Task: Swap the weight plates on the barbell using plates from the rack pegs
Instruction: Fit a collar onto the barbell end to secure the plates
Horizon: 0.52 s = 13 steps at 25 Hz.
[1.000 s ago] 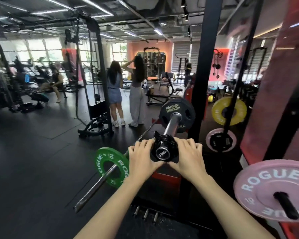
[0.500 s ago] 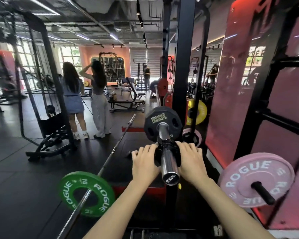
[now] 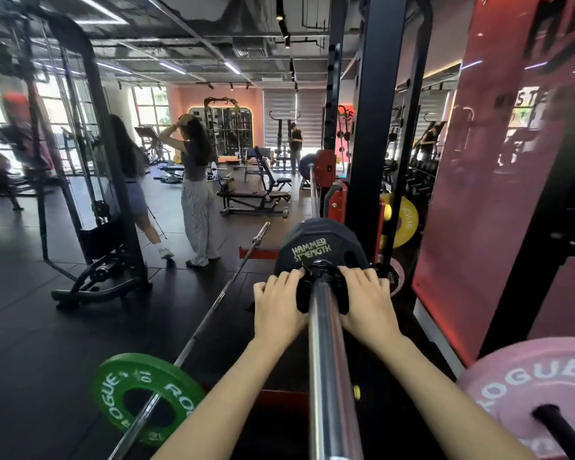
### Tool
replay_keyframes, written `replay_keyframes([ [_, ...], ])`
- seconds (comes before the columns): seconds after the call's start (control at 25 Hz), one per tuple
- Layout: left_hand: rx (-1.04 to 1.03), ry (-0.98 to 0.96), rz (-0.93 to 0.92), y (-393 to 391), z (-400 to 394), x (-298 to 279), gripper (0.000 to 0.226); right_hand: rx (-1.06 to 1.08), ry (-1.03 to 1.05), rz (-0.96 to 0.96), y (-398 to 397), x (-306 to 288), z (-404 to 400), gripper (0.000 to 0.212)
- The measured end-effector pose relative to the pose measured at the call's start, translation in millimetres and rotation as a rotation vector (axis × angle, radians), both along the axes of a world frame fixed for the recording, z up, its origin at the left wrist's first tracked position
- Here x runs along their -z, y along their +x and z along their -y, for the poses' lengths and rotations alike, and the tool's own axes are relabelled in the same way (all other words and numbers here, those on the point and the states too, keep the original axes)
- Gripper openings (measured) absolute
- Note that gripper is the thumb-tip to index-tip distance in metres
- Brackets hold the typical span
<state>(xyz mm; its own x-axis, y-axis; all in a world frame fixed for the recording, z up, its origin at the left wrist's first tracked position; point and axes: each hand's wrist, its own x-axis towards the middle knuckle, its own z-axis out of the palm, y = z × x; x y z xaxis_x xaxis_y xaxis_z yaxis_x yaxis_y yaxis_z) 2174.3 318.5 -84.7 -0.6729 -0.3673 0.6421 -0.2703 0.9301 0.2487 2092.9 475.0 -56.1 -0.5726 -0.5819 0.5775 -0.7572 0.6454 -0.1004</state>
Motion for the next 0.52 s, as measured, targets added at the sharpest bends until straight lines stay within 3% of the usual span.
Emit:
replay_keyframes([
  [0.52,0.132,-0.011,-0.064,-24.5,25.8,5.9,0.062,-0.007,0.009,-0.074,-28.8,6.6,13.4,0.071],
])
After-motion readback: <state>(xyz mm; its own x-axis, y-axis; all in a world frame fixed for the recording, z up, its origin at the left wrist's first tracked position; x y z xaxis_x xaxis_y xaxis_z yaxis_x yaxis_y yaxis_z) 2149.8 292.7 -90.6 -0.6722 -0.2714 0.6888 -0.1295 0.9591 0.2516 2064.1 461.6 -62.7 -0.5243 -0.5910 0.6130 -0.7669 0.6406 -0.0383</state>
